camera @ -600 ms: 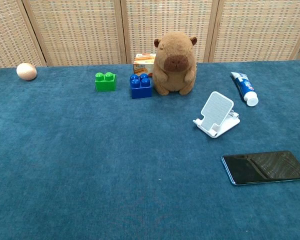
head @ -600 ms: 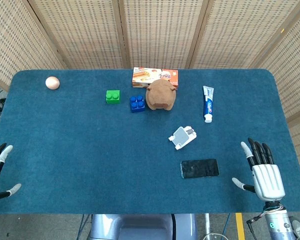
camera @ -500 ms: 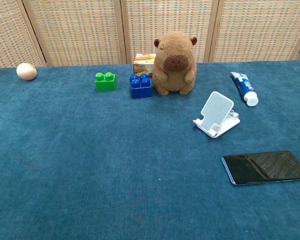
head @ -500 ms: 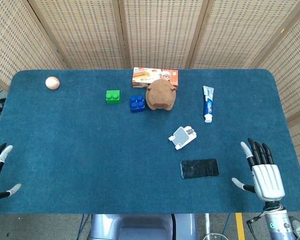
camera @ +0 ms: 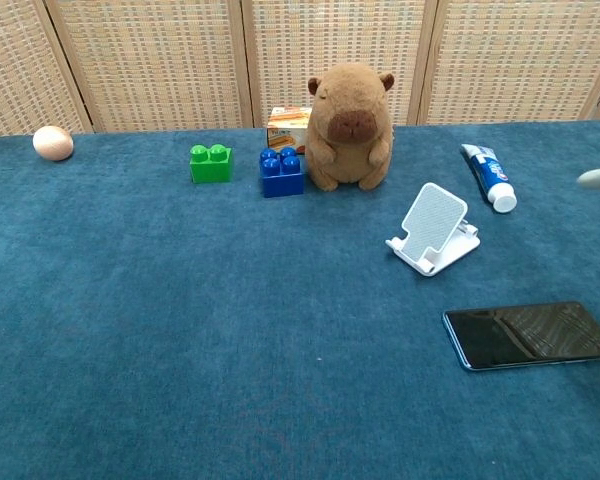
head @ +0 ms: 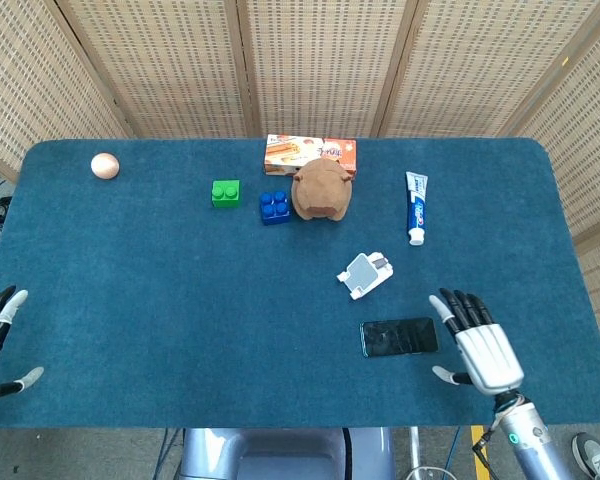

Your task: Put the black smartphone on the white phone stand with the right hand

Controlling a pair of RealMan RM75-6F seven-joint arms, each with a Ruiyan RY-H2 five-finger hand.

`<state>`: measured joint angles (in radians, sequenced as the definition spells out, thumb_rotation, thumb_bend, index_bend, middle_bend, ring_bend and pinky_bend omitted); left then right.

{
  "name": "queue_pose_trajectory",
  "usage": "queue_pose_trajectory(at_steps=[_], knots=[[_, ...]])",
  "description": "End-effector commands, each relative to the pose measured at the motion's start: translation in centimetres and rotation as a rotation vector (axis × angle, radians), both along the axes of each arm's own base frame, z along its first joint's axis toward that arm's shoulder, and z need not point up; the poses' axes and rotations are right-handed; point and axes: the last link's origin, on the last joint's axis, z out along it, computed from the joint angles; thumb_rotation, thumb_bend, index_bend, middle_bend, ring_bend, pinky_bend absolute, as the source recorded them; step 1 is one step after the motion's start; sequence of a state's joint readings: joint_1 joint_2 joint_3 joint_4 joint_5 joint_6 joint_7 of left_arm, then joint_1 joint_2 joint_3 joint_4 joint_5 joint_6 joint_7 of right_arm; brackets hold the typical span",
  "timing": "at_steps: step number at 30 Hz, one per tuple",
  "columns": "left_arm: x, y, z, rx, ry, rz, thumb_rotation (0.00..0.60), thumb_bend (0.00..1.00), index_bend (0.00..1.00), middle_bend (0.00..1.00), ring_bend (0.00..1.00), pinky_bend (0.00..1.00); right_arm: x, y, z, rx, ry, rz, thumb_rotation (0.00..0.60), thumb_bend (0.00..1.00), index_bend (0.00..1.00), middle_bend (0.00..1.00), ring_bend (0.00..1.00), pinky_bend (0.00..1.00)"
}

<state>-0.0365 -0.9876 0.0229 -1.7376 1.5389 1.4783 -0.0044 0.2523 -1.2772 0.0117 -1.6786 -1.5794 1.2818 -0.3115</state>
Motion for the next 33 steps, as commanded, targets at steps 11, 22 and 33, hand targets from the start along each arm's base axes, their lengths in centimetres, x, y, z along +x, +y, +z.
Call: queue_pose_trajectory(at_steps=[11,22,33], knots=[[-0.2,1.2,-0.4,-0.02,0.01,0.035,0.6,0.0,0.0,0.0,0.0,0.0,2.0,-4.2,-6.8,0.175,0.132,0.075,0.6,0.05,0.17,0.23,0.17,0.23],[-0.2,1.3,-0.7,-0.026,0.019,0.039,0.6,0.0,0.0,0.0,0.0,0.0,1.2,-5.7,-7.4,0.205,0.174,0.049,0.6,0.09,0.22,0.27,0.22,0.26],[-0.2,1.4,-1.0,-0.035,0.029,0.04,0.6,0.0,0.0,0.0,0.0,0.0,0.6,-6.4,-7.1,0.223,0.202,0.055,0.6,0.1,0.26,0.28,0.23,0.27]])
